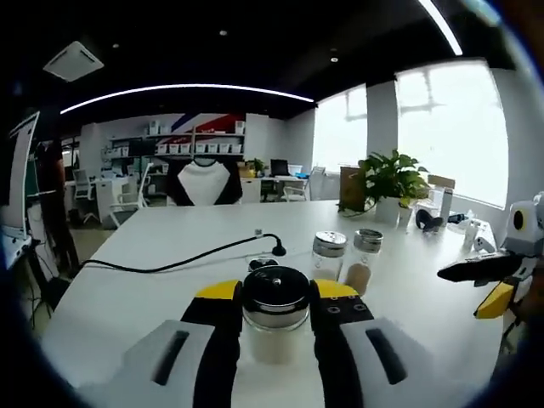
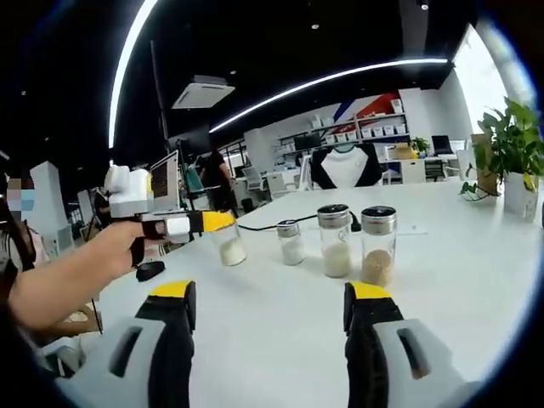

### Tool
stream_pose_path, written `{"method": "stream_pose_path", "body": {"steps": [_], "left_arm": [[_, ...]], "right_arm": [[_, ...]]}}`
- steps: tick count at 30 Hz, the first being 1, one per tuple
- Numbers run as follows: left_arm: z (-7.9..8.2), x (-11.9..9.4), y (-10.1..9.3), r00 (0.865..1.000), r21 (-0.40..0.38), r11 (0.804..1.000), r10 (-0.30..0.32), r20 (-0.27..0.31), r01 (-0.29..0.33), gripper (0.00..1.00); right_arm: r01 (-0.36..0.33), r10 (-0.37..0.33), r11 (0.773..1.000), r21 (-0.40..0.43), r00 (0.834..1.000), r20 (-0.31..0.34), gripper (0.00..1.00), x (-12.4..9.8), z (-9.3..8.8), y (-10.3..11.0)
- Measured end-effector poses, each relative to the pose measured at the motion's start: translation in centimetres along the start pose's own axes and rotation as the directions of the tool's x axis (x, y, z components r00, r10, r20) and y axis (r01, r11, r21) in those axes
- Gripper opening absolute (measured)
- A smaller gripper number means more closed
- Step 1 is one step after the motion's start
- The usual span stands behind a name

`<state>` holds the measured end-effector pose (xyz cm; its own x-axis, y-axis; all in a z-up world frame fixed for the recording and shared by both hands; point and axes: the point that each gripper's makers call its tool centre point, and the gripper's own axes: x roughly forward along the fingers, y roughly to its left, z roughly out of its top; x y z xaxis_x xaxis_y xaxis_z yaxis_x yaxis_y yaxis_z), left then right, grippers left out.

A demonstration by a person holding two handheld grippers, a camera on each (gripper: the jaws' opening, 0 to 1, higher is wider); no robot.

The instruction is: Rotate the seasoning bottle until the label or dispensing opening points toward the visible target arrow and the bottle remains upright within the marked orientation range

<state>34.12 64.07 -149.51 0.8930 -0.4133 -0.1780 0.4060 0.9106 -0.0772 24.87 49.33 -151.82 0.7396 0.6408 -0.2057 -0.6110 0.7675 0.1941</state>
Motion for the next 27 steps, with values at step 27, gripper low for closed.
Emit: {"method": "stream_pose_path", "body": {"steps": [27], "left_arm": [[3.0, -13.6, -16.3, 0.845, -0.058, 0.844, -0.535, -0.006, 0.534, 0.32]], "right_arm": [[-0.637, 0.652, 0.737, -0.226, 0.758, -0.010, 0.44, -4.9, 1.2, 13.0]]}}
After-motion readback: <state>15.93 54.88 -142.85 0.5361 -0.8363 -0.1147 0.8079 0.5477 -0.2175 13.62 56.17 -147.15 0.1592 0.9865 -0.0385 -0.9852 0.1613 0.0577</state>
